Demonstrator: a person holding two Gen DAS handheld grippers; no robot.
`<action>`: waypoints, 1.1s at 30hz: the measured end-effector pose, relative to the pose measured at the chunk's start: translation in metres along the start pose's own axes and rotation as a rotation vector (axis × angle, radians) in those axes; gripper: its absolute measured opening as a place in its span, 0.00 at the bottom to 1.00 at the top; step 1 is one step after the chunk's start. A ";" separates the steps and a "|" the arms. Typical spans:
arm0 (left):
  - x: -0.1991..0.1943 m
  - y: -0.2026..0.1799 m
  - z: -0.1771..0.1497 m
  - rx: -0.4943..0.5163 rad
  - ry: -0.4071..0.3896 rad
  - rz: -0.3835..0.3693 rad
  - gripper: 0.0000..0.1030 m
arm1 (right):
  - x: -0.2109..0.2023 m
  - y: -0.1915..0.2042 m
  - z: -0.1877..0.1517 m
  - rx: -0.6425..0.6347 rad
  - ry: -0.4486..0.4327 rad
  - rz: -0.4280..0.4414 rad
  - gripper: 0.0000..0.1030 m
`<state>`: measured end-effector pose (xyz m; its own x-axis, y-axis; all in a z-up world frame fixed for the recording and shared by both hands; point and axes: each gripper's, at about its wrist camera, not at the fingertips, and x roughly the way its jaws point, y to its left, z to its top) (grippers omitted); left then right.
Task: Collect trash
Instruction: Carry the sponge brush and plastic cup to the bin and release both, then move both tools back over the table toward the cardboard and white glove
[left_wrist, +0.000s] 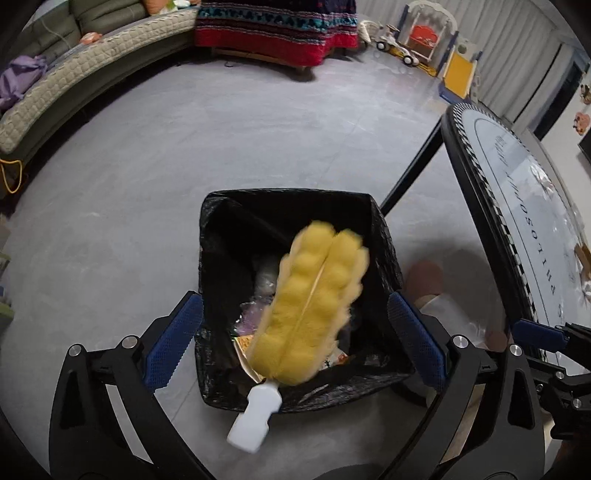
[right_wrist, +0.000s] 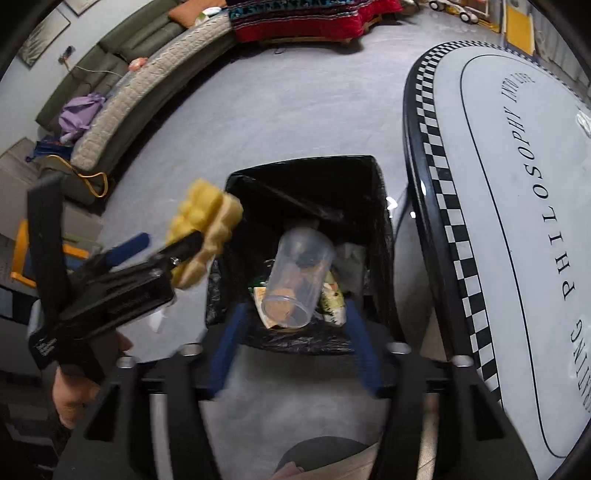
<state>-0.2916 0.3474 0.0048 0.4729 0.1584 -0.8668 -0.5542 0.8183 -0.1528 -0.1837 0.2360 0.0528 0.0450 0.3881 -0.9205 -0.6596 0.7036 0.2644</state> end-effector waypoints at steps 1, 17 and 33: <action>0.000 0.003 0.000 -0.012 0.001 -0.013 0.94 | 0.002 0.000 0.000 0.000 0.006 0.005 0.62; -0.009 -0.012 0.004 0.007 -0.002 -0.042 0.94 | -0.019 -0.031 -0.006 0.058 -0.038 0.023 0.62; -0.030 -0.148 0.033 0.203 -0.043 -0.128 0.94 | -0.096 -0.146 -0.012 0.193 -0.159 -0.026 0.62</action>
<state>-0.2012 0.2401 0.0693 0.5616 0.0658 -0.8248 -0.3409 0.9267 -0.1582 -0.1010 0.0890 0.0988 0.1874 0.4467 -0.8749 -0.5016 0.8093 0.3057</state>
